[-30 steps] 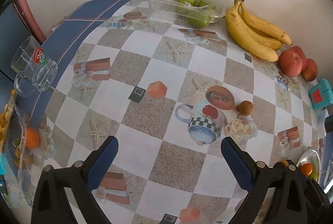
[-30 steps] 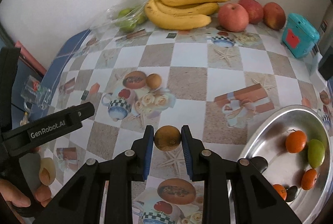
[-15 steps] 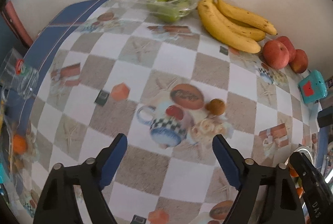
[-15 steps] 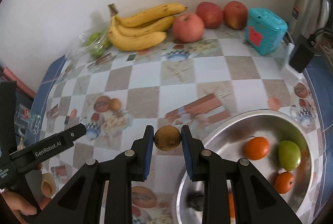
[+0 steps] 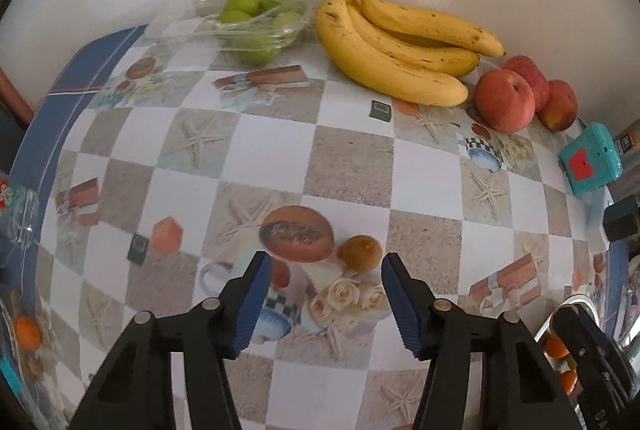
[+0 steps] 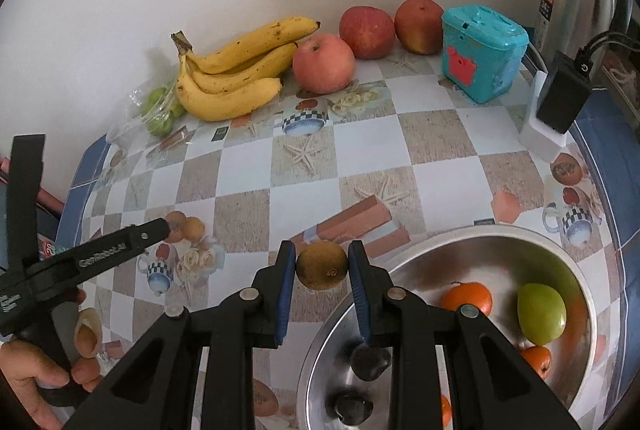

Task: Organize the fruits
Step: 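Grasp another brown kiwi with the left tool while the right tool holds its kiwi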

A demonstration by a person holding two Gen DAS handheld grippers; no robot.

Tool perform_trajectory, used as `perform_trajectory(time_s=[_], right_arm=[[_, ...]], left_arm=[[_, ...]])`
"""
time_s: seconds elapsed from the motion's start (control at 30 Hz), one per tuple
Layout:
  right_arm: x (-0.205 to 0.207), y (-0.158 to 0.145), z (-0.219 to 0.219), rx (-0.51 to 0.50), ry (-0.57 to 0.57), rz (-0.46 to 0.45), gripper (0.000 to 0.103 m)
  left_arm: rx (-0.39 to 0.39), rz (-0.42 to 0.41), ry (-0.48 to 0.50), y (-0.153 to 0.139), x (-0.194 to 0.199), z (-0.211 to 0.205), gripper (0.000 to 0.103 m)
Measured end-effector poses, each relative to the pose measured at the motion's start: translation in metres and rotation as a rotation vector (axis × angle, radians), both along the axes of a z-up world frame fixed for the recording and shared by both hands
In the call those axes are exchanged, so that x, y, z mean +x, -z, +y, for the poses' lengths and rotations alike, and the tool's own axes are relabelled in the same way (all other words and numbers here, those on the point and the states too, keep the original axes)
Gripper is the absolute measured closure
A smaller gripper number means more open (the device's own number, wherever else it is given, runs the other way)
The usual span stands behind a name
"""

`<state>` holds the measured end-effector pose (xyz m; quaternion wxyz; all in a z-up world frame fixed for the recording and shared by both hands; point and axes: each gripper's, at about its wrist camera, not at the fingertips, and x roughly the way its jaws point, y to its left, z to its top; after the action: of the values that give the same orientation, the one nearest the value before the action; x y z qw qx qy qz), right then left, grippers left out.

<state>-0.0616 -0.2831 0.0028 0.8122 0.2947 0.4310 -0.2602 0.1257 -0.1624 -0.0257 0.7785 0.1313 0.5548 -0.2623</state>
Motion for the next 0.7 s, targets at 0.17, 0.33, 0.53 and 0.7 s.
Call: perform_trajectory(time_s=[0.17,0.33,0.53,0.7], right_arm=[[0.003,0.002,-0.004,0.0,-0.002,0.0,0.075],[0.005,0.006,-0.01,-0.001,0.001,0.009,0.075],[0.005,0.006,-0.015,-0.004,0.004,0.008,0.075],[0.004,0.006,-0.016,-0.002,0.007,0.006,0.075]], left_arm=[[0.011,0.017,0.013,0.011,0.003,-0.012,0.05],[0.018,0.021,0.027,0.016,0.004,-0.02,0.055],[0.035,0.024,0.039,0.021,0.002,-0.031,0.062],[0.051,0.027,0.04,0.024,0.0,-0.038,0.068]])
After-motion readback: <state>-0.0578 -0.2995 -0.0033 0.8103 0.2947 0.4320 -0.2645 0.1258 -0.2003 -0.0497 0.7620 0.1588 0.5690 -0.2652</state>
